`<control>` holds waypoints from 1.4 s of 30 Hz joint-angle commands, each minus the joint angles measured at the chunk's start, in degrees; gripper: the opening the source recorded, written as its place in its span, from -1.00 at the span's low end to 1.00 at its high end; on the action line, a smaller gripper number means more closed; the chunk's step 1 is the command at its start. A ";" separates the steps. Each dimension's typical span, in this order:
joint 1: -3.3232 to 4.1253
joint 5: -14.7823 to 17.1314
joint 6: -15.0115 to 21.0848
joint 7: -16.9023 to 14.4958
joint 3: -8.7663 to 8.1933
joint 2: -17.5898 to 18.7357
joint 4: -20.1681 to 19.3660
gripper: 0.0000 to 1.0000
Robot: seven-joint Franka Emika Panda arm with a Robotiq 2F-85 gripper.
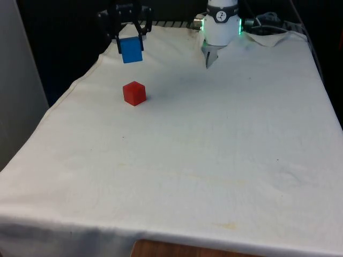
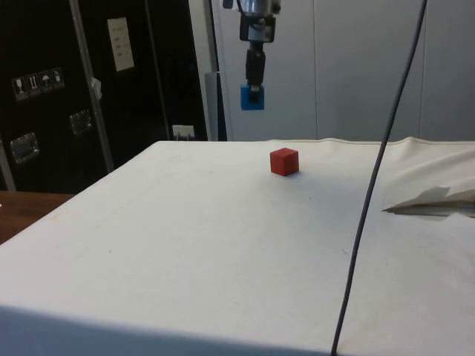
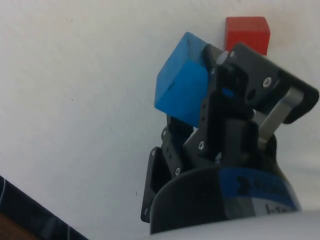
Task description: Stack the two cubes.
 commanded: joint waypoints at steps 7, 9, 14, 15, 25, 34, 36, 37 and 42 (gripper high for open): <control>0.00 -0.69 1.72 -1.38 -0.57 -1.09 -2.58 -1.00; 0.06 -0.74 2.12 -1.72 -0.69 -1.26 -3.15 -1.00; 0.06 -0.92 3.04 -2.81 -1.03 -1.38 -4.53 -1.00; 0.06 -0.92 3.04 -2.81 -1.03 -1.38 -4.53 -1.00; 0.11 -2.41 5.27 -3.55 -1.15 -0.86 -6.42 -1.00; 0.23 -4.01 7.33 -3.67 -1.09 -0.23 -8.02 -1.00; 0.23 -4.18 7.85 -3.78 -1.09 -0.06 -8.37 -1.00; 0.23 -4.24 8.31 -4.07 -1.09 0.11 -8.71 -1.00; 0.17 -4.13 9.22 -4.76 -1.09 0.57 -9.34 -1.00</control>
